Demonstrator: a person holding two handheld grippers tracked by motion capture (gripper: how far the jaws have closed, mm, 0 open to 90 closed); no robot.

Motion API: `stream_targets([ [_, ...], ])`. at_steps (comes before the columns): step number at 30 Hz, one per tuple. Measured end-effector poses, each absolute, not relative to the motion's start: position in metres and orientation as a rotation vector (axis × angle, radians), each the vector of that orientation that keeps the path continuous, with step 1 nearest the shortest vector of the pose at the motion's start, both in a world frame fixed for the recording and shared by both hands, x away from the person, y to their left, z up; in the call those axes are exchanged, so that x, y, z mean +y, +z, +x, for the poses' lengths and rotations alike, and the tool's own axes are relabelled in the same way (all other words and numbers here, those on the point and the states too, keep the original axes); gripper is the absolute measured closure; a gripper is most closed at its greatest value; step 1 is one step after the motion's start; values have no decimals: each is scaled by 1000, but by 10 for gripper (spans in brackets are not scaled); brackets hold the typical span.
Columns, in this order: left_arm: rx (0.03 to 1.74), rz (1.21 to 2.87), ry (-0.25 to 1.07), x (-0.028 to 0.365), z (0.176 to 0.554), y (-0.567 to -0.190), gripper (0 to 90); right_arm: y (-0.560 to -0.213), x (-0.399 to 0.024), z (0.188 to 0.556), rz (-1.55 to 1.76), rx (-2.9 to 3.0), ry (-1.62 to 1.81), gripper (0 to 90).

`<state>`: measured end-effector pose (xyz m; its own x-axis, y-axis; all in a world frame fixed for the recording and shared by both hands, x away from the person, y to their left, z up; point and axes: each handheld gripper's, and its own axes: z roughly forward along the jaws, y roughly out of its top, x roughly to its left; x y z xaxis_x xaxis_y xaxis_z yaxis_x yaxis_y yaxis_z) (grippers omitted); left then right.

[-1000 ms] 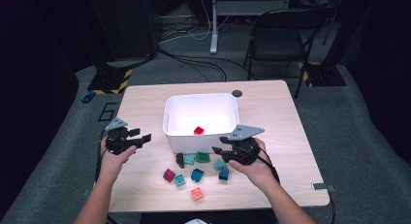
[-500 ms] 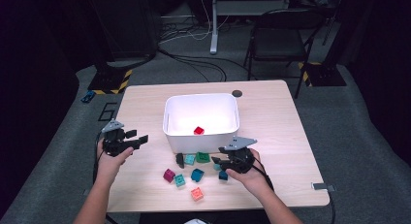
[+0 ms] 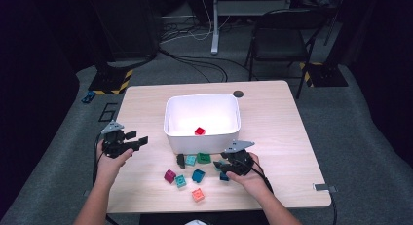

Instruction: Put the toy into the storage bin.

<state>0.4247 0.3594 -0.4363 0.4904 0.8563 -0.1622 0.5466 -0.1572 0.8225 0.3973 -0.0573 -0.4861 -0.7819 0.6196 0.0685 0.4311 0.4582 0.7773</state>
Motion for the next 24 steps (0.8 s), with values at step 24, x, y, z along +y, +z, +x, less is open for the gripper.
stream_targets([
  [24,1173,1845,434,360,423,-437,358,-503,-47,402,900,2548,1139,585],
])
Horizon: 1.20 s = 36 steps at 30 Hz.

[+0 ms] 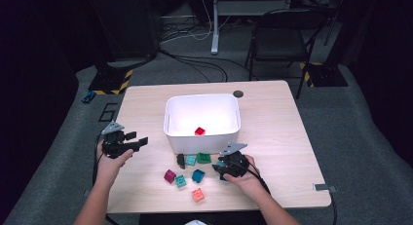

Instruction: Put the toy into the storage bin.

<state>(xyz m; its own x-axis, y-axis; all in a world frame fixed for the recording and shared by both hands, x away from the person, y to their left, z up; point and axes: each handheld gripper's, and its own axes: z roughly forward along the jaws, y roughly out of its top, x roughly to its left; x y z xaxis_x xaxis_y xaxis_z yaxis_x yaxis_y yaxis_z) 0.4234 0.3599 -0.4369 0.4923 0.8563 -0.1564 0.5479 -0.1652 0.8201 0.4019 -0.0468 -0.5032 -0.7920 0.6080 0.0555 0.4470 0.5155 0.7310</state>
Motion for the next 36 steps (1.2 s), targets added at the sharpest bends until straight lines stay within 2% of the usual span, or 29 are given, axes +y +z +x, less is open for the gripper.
stream_targets([
  [23,1179,1836,439,361,423,-436,358,-476,-45,395,837,2574,1165,586],
  [36,1184,1830,443,365,421,-435,361,-431,-40,388,769,2614,1219,586],
])
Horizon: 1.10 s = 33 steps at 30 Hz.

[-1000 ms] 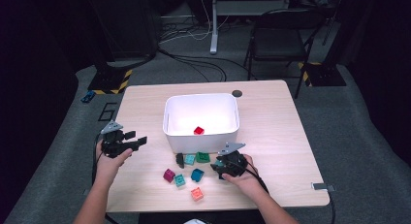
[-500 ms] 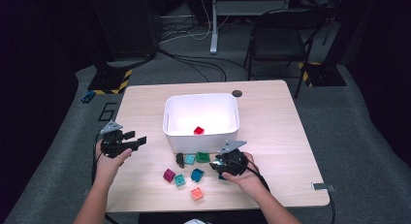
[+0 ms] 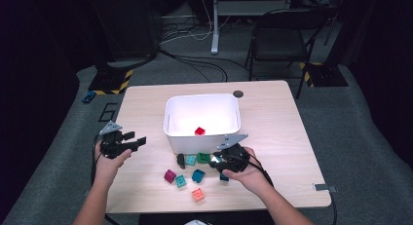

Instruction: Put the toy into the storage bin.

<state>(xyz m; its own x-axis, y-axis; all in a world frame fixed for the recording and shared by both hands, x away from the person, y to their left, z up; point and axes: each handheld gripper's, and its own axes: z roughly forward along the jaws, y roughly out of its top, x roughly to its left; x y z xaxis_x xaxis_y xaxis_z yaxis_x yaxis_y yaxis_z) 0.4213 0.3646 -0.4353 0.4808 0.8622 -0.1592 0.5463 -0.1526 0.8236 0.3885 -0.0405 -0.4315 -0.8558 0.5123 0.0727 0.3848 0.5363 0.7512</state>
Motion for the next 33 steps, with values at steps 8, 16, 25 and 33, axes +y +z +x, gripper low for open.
stream_targets([
  [8,1195,1818,450,369,420,-434,361,-405,-35,387,744,2626,1251,587],
  [16,1201,1807,461,375,419,-433,361,-375,-29,394,690,2622,1285,586],
  [25,1201,1810,467,372,419,-435,361,-347,-24,411,678,2587,1290,587],
  [33,1196,1828,457,371,419,-435,361,-336,-19,430,705,2565,1287,587],
])
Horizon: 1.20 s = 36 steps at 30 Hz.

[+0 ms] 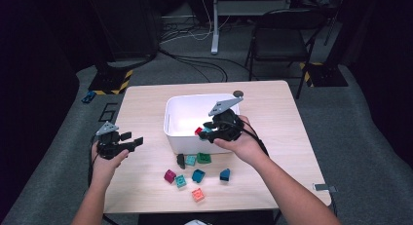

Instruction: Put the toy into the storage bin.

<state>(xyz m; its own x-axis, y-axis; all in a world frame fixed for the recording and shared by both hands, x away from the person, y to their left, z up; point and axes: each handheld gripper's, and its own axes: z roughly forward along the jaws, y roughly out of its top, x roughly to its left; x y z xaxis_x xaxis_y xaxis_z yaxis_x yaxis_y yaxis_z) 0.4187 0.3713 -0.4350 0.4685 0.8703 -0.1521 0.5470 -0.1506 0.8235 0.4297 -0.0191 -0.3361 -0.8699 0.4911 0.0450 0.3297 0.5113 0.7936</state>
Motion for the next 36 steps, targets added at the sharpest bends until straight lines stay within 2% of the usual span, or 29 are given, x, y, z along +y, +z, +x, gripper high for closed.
stream_targets([
  [11,1207,1817,460,375,416,-436,361,-330,-14,465,778,2527,1254,587],
  [25,1214,1805,464,379,412,-436,361,-334,15,510,770,2531,1275,587],
  [36,1214,1798,458,381,410,-436,361,-356,40,536,766,2555,1267,586],
])
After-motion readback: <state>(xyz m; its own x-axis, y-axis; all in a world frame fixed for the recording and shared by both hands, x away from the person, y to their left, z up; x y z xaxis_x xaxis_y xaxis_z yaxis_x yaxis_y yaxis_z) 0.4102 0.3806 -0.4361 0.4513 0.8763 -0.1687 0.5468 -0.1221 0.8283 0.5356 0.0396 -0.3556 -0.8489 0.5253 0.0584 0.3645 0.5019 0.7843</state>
